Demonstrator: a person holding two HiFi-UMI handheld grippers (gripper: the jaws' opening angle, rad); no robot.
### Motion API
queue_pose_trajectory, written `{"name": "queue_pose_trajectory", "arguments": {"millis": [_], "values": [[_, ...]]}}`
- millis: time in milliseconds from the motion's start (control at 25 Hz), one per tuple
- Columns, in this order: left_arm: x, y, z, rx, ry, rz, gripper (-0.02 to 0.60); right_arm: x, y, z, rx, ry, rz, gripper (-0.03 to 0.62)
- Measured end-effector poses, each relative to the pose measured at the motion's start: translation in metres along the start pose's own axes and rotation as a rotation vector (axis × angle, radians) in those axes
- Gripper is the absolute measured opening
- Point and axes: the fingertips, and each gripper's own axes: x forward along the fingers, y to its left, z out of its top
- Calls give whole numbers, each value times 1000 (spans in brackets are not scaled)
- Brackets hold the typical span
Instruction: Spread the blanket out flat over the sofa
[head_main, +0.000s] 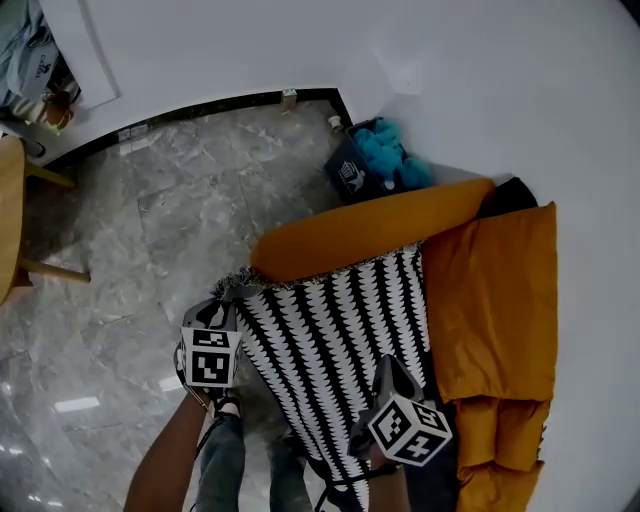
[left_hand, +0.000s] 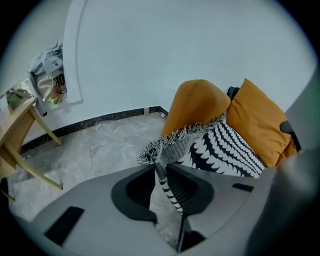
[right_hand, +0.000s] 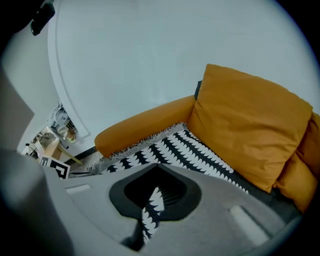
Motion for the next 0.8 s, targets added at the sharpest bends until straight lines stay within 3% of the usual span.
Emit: {"name": "queue_pose_trajectory", "arguments": {"millis": [280,560,800], "values": [[-24,12,-1,-60,-10,31,107,-15,5,12,-23,-20,22,5],[-77,2,24,-88,-110,35,107,-42,7,17,-45,-41,53,5],[-149,-23,46,-67,-193,34,107,-84,0,31,-93,-70,81,5]]}}
